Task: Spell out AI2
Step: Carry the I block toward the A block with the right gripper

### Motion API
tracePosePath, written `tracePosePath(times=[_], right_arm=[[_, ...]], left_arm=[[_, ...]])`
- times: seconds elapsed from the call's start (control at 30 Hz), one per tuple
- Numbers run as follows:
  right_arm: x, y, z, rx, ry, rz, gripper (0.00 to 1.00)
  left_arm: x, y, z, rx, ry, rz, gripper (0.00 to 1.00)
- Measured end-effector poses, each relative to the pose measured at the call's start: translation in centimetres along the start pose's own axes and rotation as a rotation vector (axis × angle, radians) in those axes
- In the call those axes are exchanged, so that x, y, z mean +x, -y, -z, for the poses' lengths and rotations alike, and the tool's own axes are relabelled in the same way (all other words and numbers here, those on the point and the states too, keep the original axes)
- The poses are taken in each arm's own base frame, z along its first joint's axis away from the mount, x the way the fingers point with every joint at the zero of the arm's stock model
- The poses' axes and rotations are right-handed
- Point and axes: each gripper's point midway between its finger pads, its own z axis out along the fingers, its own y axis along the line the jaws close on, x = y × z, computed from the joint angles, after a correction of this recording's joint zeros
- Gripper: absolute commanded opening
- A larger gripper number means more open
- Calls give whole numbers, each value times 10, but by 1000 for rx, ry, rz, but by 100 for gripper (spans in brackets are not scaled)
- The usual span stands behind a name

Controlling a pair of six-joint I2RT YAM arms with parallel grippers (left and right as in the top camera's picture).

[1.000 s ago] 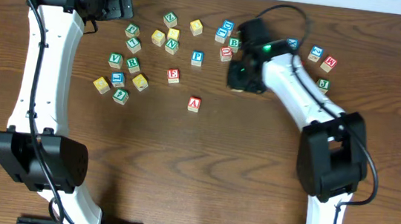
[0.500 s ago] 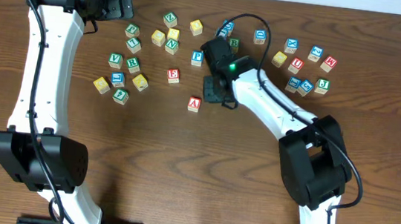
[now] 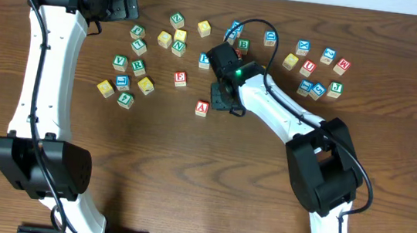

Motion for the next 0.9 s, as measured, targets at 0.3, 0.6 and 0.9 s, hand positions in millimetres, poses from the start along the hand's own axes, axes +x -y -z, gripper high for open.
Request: tracePosePath(times=[0.3,0.6,0.9], right_arm=[[6,-1,-12,-1,-27,1,23],[5,-3,-12,-11,-26,-14,36],[7,-2,-9,-8,-41,-16,45]], left_arm=[[0,0,0,0,0,0,98],[0,0,0,0,0,0,98],[0,0,0,0,0,0,98]])
